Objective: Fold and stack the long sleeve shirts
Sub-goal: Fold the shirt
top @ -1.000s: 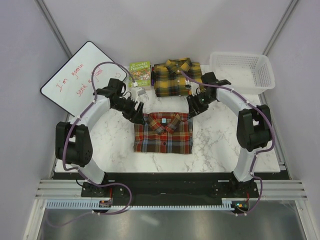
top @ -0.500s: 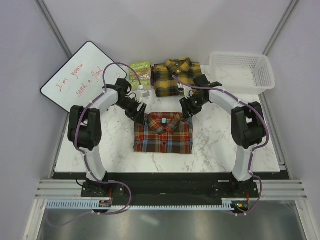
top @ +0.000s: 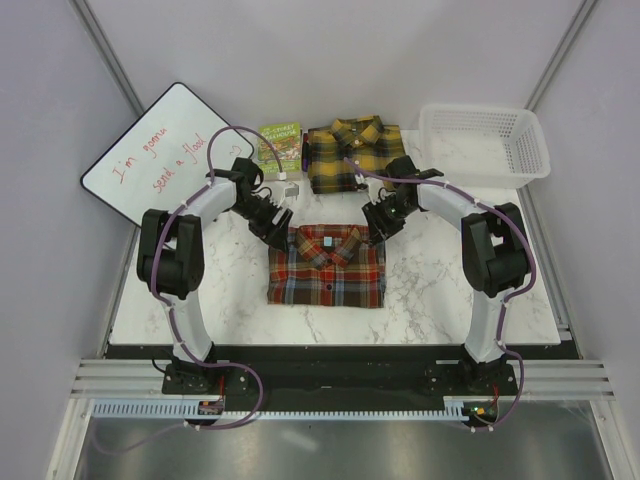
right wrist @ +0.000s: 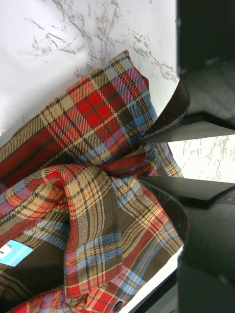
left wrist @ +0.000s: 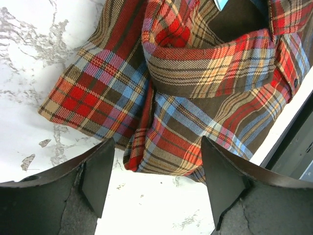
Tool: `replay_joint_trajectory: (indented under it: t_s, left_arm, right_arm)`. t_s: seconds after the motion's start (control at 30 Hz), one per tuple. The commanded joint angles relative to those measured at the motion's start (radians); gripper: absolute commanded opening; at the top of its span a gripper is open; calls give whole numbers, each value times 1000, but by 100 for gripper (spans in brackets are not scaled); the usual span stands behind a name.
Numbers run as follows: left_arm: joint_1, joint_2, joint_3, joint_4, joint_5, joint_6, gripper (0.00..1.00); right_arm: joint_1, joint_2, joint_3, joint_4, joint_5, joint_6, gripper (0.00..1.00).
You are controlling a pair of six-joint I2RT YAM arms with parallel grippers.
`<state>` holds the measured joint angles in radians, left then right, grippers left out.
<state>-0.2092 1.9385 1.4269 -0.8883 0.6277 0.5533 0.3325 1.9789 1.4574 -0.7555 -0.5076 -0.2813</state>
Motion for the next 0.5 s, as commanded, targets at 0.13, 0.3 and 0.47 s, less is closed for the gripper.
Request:
replay_joint_trajectory:
  t_s: [0.13, 0.3, 0.47]
  left_arm:
    - [8, 5, 7, -9, -2, 53, 69]
    - [8, -4, 1, -27, 10, 68, 58]
    - [7, -6, 3, -41, 7, 80, 39]
  right_arm:
    - [7, -22, 0, 4, -35, -22, 13]
    - [7, -35, -9, 5, -29, -22, 0]
    - [2, -58, -19, 7, -26, -21, 0]
